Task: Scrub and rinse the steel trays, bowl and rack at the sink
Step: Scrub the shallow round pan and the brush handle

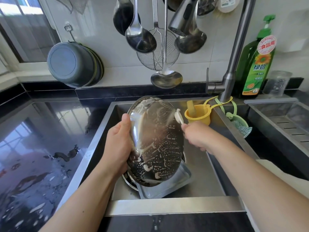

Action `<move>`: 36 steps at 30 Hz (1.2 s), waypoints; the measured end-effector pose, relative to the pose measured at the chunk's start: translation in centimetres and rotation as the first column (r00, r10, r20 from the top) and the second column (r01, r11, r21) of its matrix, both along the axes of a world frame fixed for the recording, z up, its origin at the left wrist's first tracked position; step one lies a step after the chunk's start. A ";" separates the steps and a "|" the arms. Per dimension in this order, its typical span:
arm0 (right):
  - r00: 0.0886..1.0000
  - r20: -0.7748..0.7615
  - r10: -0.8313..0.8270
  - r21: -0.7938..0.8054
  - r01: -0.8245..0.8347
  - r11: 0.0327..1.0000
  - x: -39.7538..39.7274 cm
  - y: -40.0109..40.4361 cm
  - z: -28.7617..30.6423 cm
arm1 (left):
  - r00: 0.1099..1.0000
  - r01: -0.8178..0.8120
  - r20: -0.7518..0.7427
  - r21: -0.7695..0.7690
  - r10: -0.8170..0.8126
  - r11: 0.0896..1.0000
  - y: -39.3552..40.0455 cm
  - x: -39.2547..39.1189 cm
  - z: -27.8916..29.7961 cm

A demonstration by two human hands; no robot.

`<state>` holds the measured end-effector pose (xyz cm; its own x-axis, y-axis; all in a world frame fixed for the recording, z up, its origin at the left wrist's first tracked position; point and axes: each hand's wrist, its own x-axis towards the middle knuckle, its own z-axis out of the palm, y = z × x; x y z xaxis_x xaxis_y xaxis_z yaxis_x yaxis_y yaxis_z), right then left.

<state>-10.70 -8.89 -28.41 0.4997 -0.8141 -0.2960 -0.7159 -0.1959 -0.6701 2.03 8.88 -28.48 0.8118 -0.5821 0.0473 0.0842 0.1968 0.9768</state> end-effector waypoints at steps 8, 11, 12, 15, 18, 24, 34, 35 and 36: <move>0.991 -0.114 -0.066 0.128 0.081 0.988 -0.2 -0.3 -1.0 | 1.000 0.003 -0.023 -0.040 -0.004 0.999 0.2 0.5 -0.3; 0.996 0.091 0.024 0.089 -0.032 0.995 0.5 0.5 -0.8 | 1.000 0.012 -0.017 -0.031 -0.012 0.999 0.0 0.5 -0.4; 0.985 0.165 0.054 0.087 -0.069 0.994 0.7 0.8 -0.6 | 0.999 0.006 -0.032 -0.038 -0.007 0.999 -0.1 0.6 -0.4; 1.000 0.006 0.028 0.090 -0.029 0.996 1.0 0.3 -0.8 | 0.999 -0.013 -0.050 -0.039 0.011 0.999 0.0 0.7 -0.5; 0.992 -0.109 0.059 0.154 -0.042 0.987 0.1 0.5 -0.9 | 0.999 -0.001 -0.046 -0.049 -0.001 0.999 0.1 0.9 -0.6; 0.994 -0.034 0.105 0.105 -0.101 0.989 0.4 0.9 -0.6 | 0.997 -0.029 -0.079 -0.075 0.023 0.997 -0.2 1.2 -0.6; 0.991 -0.119 0.064 0.116 -0.050 0.992 0.3 0.2 -0.6 | 0.990 -0.045 -0.138 -0.090 0.032 0.995 -0.1 0.7 0.1; 0.985 -0.167 0.047 0.136 -0.024 0.990 0.2 0.1 -0.8 | 0.991 -0.036 -0.135 -0.087 0.024 0.996 -0.1 0.6 0.0; 0.978 -0.202 0.042 0.142 -0.013 0.990 0.3 0.0 -1.1 | 0.989 -0.034 -0.143 -0.090 0.021 0.995 0.0 0.6 0.0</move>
<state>-10.36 -8.88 -29.50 0.4390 -0.7444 -0.5032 -0.8359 -0.1329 -0.5326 2.63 8.87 -28.48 0.8299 -0.5577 -0.0172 0.2141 0.2897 0.9329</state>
